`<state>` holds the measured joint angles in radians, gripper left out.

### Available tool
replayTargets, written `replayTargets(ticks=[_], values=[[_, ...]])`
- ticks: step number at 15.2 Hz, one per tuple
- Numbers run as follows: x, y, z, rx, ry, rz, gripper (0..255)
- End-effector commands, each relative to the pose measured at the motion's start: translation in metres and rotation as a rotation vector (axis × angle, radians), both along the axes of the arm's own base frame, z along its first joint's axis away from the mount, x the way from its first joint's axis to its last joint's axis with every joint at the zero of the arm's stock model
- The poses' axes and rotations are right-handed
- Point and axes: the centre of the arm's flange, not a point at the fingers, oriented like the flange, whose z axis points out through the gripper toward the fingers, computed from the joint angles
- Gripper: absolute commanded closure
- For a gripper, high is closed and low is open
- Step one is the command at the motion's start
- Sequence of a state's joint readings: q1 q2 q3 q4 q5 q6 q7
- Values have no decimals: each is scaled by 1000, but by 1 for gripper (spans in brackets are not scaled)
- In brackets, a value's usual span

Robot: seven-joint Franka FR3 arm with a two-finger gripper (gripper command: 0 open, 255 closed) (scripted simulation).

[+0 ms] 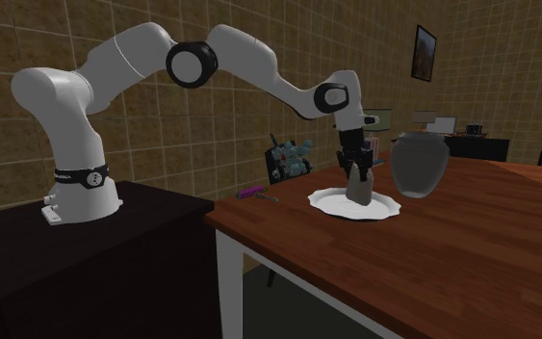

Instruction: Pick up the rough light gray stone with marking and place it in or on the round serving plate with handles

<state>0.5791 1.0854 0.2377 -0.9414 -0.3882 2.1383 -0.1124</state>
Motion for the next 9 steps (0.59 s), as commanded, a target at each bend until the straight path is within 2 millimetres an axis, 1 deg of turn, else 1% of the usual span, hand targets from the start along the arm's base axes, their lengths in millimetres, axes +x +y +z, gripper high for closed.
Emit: replayTargets(ticks=[1, 2, 7, 9], values=[[0, -3, -9, -12, 13, -1, 255], [0, -2, -11, -12, 13, -1, 0], [0, -3, -9, -12, 13, -1, 0], [-5, -3, 17, -12, 13, -1, 0]])
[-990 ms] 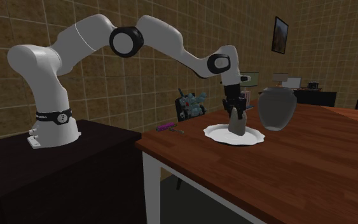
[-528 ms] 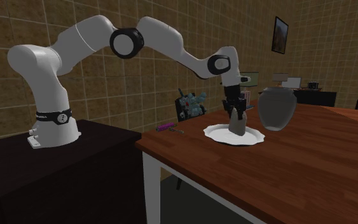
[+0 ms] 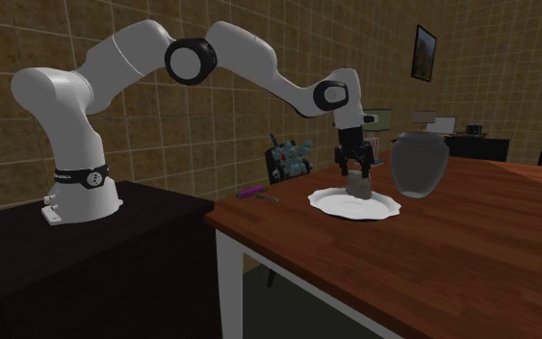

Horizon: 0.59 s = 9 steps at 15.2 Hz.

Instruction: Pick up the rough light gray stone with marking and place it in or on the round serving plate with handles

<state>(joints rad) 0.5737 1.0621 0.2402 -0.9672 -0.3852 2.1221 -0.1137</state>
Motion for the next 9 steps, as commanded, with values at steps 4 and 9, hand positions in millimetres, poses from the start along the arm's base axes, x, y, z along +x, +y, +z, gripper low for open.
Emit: replayTargets(ticks=[4, 9], values=[[-7, 1, 35, 0, 0, 0, 0], [-7, 1, 35, 0, 0, 0, 0]])
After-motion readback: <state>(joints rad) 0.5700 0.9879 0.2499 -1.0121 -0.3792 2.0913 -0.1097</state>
